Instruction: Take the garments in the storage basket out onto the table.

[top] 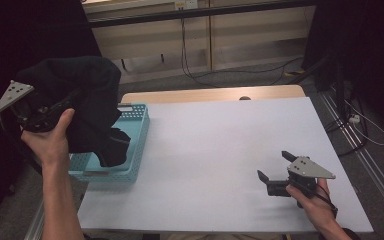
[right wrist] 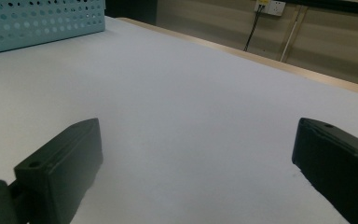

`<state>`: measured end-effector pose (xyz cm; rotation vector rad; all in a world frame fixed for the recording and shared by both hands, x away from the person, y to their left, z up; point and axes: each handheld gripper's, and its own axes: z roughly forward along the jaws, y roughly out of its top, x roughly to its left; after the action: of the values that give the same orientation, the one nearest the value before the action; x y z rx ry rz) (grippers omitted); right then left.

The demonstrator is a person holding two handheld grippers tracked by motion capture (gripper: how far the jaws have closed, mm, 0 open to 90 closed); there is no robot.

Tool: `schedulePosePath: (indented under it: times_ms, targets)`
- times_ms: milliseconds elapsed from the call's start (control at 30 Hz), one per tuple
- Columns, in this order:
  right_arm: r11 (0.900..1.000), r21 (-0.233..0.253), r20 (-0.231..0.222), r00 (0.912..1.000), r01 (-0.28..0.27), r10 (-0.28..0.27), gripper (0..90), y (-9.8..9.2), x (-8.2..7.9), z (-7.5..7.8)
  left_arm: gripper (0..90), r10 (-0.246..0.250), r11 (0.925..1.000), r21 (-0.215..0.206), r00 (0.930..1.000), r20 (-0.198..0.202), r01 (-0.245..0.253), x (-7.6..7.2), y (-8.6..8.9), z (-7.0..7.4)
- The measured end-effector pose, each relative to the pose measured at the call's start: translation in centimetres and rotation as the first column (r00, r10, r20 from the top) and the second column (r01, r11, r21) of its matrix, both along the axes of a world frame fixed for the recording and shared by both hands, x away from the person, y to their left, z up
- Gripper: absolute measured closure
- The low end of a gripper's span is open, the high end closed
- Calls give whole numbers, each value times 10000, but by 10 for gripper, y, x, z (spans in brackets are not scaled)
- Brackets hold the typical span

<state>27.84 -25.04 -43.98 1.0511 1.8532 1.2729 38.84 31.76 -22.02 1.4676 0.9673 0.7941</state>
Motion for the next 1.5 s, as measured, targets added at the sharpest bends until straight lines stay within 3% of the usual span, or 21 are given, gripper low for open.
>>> schedulePosePath:
  times_ms: [433, 700, 1167, 1500]
  targets:
    - [10000, 13, 51, 10000, -77, 77, 10, 0, 0, 0, 655, -845, 9964, -60, 9963, 175, 846, -1, -21, 6]
    - [9999, -21, 12, 9999, -121, 121, 9, 0, 0, 0, 655, -1332, 9909, -183, 9910, 142, 1334, 3, -46, 6]
    - [9999, 14, 5, 9999, -146, 146, 9, 0, 0, 0, 654, -2309, 9727, -218, 9730, 67, 2310, 13, -92, -1]
    - [9999, 4, -34, 9999, -169, 169, 9, 0, 0, 0, 653, -2954, 9552, -239, 9551, -217, 2949, 22, -126, -11]
